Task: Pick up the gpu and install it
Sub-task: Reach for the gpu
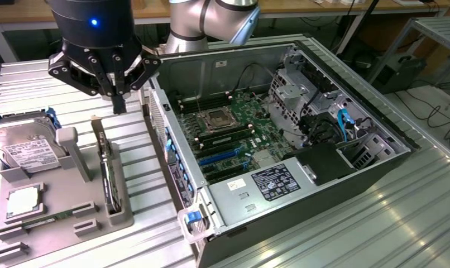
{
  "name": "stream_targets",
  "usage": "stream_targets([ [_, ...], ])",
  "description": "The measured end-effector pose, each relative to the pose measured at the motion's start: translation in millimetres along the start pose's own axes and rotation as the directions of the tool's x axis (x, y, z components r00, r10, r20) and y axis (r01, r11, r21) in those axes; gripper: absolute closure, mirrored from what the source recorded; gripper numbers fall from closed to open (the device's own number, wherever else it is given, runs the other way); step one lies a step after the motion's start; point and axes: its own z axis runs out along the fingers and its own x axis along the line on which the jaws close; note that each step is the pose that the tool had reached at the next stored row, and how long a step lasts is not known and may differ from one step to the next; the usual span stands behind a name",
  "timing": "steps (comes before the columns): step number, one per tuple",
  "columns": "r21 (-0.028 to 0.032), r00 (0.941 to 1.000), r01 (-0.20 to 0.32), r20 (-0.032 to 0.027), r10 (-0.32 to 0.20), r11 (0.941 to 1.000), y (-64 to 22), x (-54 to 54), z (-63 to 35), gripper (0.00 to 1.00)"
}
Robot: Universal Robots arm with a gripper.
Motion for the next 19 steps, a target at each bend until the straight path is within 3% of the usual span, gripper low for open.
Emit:
stream_targets([
  [19, 0.0000, 1.0000, 0.000, 0.0000, 0.000, 1.0000, -1.4, 17.3, -0.1, 0.89],
])
